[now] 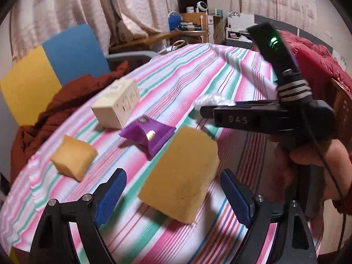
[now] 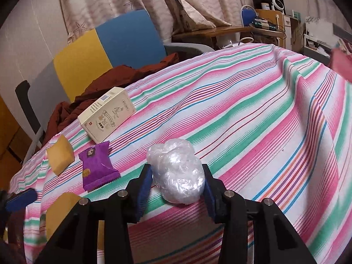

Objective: Organize objects
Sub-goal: 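Grasp the yellow sponge with the left tool while the right tool holds the bag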

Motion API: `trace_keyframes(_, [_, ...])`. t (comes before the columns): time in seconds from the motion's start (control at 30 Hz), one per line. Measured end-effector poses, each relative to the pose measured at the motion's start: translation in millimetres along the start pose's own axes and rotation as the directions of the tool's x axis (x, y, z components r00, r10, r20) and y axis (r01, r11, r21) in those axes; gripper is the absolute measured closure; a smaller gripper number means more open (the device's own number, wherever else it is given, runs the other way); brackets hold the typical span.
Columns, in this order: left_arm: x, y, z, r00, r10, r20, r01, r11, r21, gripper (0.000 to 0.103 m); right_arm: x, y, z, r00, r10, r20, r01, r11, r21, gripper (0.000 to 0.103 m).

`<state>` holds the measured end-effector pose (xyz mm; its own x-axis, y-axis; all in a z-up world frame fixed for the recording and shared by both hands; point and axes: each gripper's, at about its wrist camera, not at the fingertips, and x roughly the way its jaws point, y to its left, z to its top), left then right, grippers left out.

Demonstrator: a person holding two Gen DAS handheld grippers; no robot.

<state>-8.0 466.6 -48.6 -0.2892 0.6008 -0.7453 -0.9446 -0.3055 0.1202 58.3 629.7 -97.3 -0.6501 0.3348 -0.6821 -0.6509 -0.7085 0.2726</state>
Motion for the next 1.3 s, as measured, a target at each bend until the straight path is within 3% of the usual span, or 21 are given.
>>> trace_keyframes(0.07, [4.8, 1.2, -4.7, 0.999, -0.04, 0.003, 0.041, 0.998, -0.057, 0.04, 0.7, 0.0, 0.1, 1.0, -0.003, 0.0, 0.003, 1.0, 0.001, 0.06])
trace_keyframes(0.23, [2.4, -3.1, -12.6, 0.999, 0.0, 0.042, 0.003, 0.997, -0.079, 0.043, 1.3, 1.1, -0.7, 1.0, -0.016, 0.004, 0.017, 1.0, -0.005, 0.061])
trace_keyframes(0.37, [-3.1, 9.2, -22.8, 0.998, -0.003, 0.057, 0.012, 0.986, -0.168, 0.05, 0.7, 1.2, -1.0, 1.0, -0.023, 0.007, 0.023, 1.0, -0.01, 0.062])
trace_keyframes(0.5, [-15.6, 18.4, -37.6, 0.995, -0.014, 0.097, 0.037, 0.971, -0.236, 0.052, -0.9, 3.5, -1.6, 0.999, -0.044, 0.012, 0.045, 0.999, -0.023, 0.062])
trace_keyframes(0.8, [-42.3, 12.2, -62.0, 0.987, 0.084, 0.135, -0.047, 0.965, -0.259, 0.054, -11.8, 6.8, -5.1, 0.996, -0.08, 0.047, 0.081, 0.996, -0.028, 0.063])
trace_keyframes(1.03, [-58.8, 7.6, -77.6, 0.981, 0.11, 0.157, -0.063, 0.958, -0.28, 0.054, -28.0, 27.1, -18.9, 0.993, -0.087, 0.076, 0.094, 0.992, -0.09, 0.063])
trace_keyframes(1.2, [-74.4, 11.1, -90.9, 0.977, 0.116, 0.18, -0.053, 0.945, -0.323, 0.054, -41.6, 47.8, -37.9, 0.996, -0.059, 0.069, 0.069, 0.987, -0.145, 0.063])
trace_keyframes(1.3, [-87.4, 19.3, -102.8, 0.977, 0.122, 0.172, -0.047, 0.922, -0.385, 0.055, -52.6, 57.4, -51.9, 0.998, -0.023, 0.063, 0.033, 0.988, -0.15, 0.063])
